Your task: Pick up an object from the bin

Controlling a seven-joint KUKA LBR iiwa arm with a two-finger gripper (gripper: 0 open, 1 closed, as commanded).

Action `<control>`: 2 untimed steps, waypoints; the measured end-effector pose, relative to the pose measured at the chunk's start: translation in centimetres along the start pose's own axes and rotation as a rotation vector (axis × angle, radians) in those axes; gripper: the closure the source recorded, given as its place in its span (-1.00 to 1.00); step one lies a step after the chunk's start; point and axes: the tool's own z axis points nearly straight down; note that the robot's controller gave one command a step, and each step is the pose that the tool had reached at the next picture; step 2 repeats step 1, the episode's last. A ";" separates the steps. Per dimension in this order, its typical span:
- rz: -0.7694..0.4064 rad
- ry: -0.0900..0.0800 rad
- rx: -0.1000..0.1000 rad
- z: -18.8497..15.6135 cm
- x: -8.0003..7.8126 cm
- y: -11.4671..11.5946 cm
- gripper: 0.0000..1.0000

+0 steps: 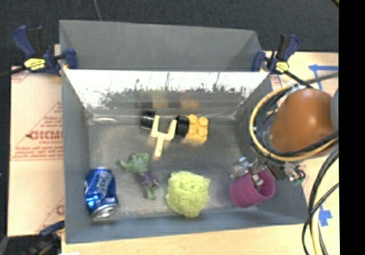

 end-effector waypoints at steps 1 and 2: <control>0.003 0.002 -0.002 -3.5 0.0 0.0 1.00; 0.003 0.002 -0.002 -3.5 0.0 0.0 1.00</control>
Offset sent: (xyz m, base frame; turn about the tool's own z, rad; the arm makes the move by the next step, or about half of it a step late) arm -0.0018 0.0002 0.0643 0.0021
